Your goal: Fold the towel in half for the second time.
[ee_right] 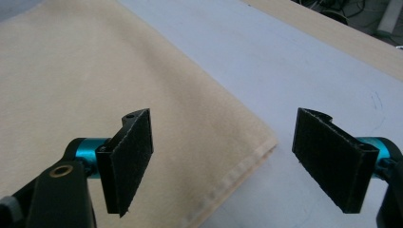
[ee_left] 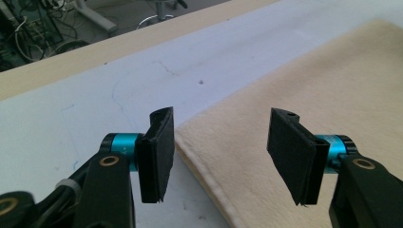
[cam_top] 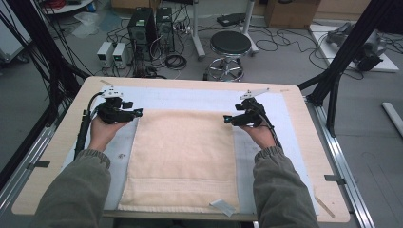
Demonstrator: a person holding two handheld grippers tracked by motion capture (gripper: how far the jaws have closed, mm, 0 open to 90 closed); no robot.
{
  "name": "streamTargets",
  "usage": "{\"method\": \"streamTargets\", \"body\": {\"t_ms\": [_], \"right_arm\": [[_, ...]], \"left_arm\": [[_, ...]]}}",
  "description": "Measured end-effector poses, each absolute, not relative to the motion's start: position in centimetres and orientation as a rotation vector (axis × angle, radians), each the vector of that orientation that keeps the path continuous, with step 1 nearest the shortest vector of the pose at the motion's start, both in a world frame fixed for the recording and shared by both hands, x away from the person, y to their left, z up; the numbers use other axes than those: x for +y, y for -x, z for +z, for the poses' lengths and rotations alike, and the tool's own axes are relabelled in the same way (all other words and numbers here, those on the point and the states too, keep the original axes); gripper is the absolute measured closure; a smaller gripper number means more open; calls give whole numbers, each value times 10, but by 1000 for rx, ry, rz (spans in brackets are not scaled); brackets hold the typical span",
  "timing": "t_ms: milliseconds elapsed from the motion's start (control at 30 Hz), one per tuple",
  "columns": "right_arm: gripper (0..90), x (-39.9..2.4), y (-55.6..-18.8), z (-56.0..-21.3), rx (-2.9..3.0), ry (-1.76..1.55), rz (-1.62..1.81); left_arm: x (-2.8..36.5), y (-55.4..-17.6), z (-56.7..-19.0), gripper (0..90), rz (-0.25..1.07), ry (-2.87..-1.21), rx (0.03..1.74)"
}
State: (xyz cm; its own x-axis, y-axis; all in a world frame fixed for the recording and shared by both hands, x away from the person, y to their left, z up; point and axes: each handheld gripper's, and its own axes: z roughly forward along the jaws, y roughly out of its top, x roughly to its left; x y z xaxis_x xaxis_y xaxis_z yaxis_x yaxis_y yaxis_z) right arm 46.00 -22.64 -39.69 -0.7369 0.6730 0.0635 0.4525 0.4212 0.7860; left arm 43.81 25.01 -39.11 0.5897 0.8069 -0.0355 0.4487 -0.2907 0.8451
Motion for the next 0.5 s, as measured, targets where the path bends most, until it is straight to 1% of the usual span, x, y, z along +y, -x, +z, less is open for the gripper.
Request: {"method": "streamTargets", "body": {"t_ms": [67,233,333,433,500], "right_arm": [[208,-227,-463,-402,2409,-996,1205],[214,-223,-470,-417,2423,-1026,1155],[235,-223,-471,-424,2437,-1046,1143],[252,-225,-473,-431,2440,-1070,1132],[278,-225,-472,-436,2449,-1083,1121]], "left_arm": [[247,-442,-397,387,507,-1923,1022],[246,-450,-412,391,502,-1947,1071],[247,-453,-420,391,466,-1924,1100],[244,-454,-428,398,494,-1955,1138],[243,-455,-434,413,478,-1982,1168]]}}
